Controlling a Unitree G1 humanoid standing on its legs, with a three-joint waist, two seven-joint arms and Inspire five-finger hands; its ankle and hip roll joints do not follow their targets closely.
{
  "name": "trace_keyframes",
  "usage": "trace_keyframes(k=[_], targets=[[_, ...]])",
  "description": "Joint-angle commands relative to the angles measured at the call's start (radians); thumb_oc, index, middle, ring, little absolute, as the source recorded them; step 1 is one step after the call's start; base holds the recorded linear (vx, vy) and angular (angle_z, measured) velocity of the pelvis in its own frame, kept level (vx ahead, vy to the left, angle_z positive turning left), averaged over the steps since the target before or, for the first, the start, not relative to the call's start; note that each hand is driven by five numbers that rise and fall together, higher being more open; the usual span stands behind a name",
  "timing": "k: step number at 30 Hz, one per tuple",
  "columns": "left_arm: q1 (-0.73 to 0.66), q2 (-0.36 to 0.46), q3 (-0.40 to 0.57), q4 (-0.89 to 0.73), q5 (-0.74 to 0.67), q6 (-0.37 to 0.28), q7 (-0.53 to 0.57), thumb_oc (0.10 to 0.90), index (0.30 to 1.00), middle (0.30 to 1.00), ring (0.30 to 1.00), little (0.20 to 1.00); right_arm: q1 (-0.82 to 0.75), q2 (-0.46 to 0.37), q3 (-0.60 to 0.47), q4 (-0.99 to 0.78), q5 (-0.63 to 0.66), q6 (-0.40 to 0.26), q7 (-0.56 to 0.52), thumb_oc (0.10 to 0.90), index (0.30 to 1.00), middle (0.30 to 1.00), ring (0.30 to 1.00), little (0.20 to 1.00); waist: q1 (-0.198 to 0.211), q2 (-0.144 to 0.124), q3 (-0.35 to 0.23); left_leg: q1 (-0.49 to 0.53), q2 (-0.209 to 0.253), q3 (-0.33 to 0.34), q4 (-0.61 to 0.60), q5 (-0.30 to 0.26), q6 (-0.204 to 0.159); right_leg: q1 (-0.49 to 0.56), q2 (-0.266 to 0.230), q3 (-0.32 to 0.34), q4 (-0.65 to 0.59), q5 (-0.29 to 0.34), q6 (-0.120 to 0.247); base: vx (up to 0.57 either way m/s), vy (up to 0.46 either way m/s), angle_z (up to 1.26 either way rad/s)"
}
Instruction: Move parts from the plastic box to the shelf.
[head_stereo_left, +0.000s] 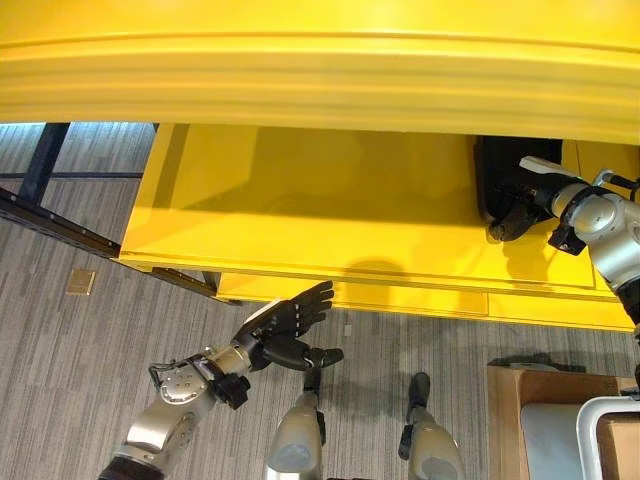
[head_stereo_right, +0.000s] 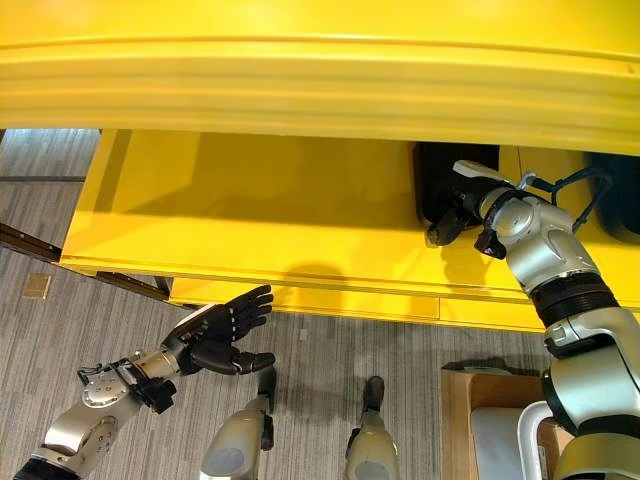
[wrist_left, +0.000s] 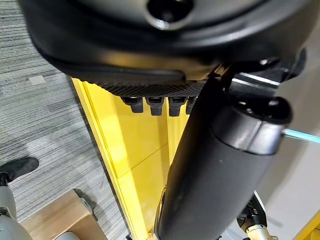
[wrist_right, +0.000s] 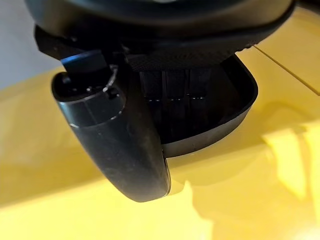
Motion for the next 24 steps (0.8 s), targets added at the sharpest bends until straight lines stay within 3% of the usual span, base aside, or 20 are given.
trace_keyframes(k=[1, 12, 19, 20, 21, 22, 23, 24], targets=[[0.019, -0.011, -0.009, -0.118, -0.038, -0.067, -0.019, 0.900, 1.000, 1.000, 1.000, 1.000, -0.178, -0.043, 0.011, -0.038, -0.034, 0.006, -0.046, 0.400, 0.300, 0.300, 0.300, 0.300, 0.008, -0.016, -0.077, 0.005, 0.027, 0.014, 0.109, -0.166, 0.024, -0.079, -0.019, 0.026, 0.177, -0.152, -0.013, 0.00, 0.000, 0.00], [0.019, -0.011, -0.014, -0.121, -0.041, -0.068, -0.016, 0.900, 1.000, 1.000, 1.000, 1.000, -0.182, -0.034, 0.012, -0.006, -0.023, 0.017, -0.044, 0.400, 0.300, 0.300, 0.300, 0.300, 0.003, -0.010, -0.070, -0.003, 0.028, 0.012, 0.125, -0.171, 0.024, -0.078, -0.014, 0.035, 0.190, -0.165, -0.021, 0.00, 0.000, 0.00], [-0.003, -0.006, -0.022, -0.125, -0.046, -0.080, 0.002, 0.900, 1.000, 1.000, 1.000, 1.000, -0.190, -0.029, 0.003, -0.024, -0.007, 0.050, -0.046, 0.408, 0.311, 0.311, 0.311, 0.311, -0.002, 0.001, -0.031, -0.043, 0.019, 0.001, 0.171, -0.187, 0.028, -0.110, -0.004, 0.047, 0.228, -0.187, -0.036, -0.05, -0.025, -0.02], [-0.005, -0.007, -0.024, -0.123, -0.044, -0.087, 0.000, 0.900, 1.000, 1.000, 1.000, 1.000, -0.191, -0.029, 0.001, -0.026, 0.006, 0.062, -0.037, 0.520, 0.467, 0.467, 0.467, 0.467, -0.004, 0.003, -0.024, -0.048, 0.017, 0.000, 0.174, -0.188, 0.029, -0.114, -0.002, 0.049, 0.231, -0.189, -0.038, -0.06, 0.000, -0.01], [-0.008, -0.009, -0.026, -0.122, -0.047, -0.091, -0.002, 0.900, 1.000, 1.000, 1.000, 1.000, -0.191, -0.027, 0.000, -0.024, -0.002, 0.060, -0.033, 0.549, 0.509, 0.509, 0.509, 0.509, -0.005, 0.005, -0.020, -0.052, 0.017, 0.000, 0.177, -0.189, 0.028, -0.118, -0.002, 0.051, 0.233, -0.190, -0.039, -0.05, 0.007, 0.01], [-0.009, -0.010, -0.026, -0.123, -0.049, -0.092, -0.003, 0.900, 1.000, 1.000, 1.000, 1.000, -0.189, -0.026, -0.001, -0.023, -0.011, 0.057, -0.034, 0.680, 0.693, 0.693, 0.693, 0.693, -0.006, 0.006, -0.018, -0.054, 0.016, 0.000, 0.178, -0.189, 0.028, -0.119, -0.001, 0.052, 0.234, -0.190, -0.040, -0.03, 0.011, 0.00], [-0.009, -0.012, -0.027, -0.125, -0.052, -0.091, -0.002, 0.900, 1.000, 1.000, 1.000, 1.000, -0.184, -0.025, -0.004, -0.022, -0.027, 0.052, -0.034, 0.900, 1.000, 1.000, 1.000, 1.000, -0.007, 0.007, -0.015, -0.056, 0.015, 0.000, 0.180, -0.190, 0.029, -0.120, -0.001, 0.053, 0.236, -0.191, -0.041, 0.00, 0.000, 0.00], [-0.010, -0.013, -0.027, -0.132, -0.054, -0.090, 0.008, 0.900, 1.000, 1.000, 1.000, 1.000, -0.176, -0.028, -0.002, -0.022, -0.036, 0.049, -0.037, 0.900, 1.000, 1.000, 1.000, 1.000, -0.010, 0.010, -0.009, -0.059, 0.012, 0.000, 0.182, -0.191, 0.031, -0.123, -0.001, 0.055, 0.237, -0.192, -0.042, 0.00, 0.000, 0.00]])
